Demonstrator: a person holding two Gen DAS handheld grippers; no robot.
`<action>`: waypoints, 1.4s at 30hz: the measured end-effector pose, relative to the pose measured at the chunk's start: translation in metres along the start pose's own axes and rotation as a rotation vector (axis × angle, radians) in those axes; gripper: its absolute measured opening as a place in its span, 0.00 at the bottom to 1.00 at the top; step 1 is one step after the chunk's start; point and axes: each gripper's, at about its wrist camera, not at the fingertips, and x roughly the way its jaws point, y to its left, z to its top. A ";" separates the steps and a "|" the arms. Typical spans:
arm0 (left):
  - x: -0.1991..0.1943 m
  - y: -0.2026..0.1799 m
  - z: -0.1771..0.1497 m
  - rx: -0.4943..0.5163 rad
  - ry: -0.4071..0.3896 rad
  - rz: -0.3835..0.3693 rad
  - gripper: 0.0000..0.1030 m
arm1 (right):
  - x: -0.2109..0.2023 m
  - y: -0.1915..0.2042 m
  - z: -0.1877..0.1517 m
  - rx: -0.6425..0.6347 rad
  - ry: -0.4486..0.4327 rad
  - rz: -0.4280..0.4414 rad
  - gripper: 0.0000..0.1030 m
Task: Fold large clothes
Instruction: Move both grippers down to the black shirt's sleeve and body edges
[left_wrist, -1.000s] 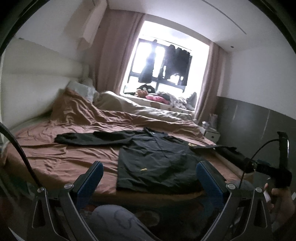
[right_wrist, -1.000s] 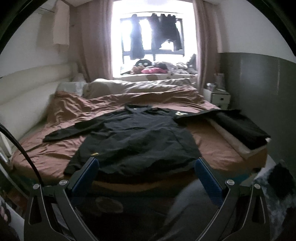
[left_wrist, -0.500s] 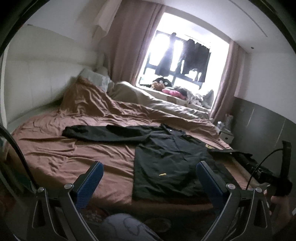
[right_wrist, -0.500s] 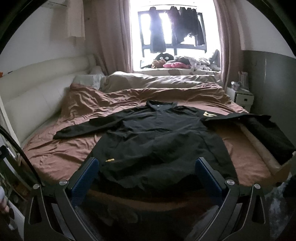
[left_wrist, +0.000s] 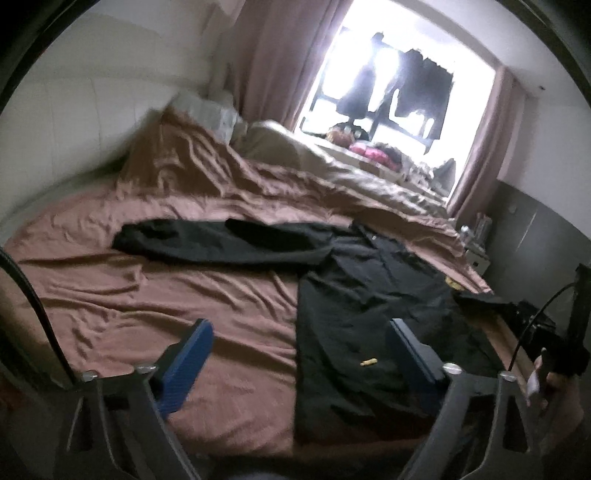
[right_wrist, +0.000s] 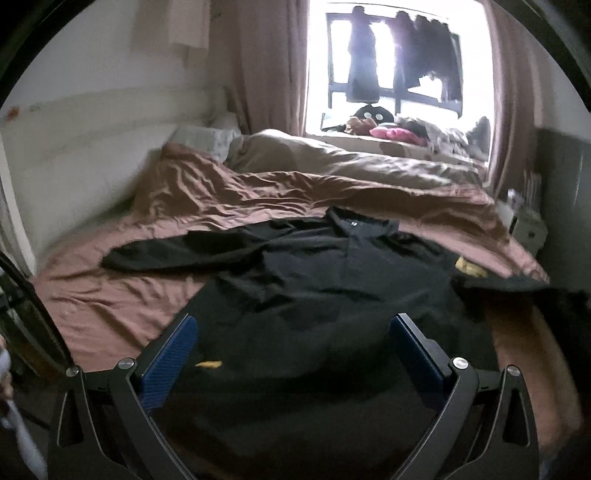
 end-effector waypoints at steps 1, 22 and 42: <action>0.010 0.004 0.003 -0.012 0.015 -0.002 0.85 | 0.012 0.003 0.006 -0.005 0.006 0.001 1.00; 0.183 0.132 0.070 -0.279 0.166 0.182 0.76 | 0.234 -0.034 0.087 0.110 0.157 0.172 0.96; 0.282 0.222 0.078 -0.536 0.178 0.334 0.10 | 0.351 -0.036 0.101 0.197 0.283 0.188 0.46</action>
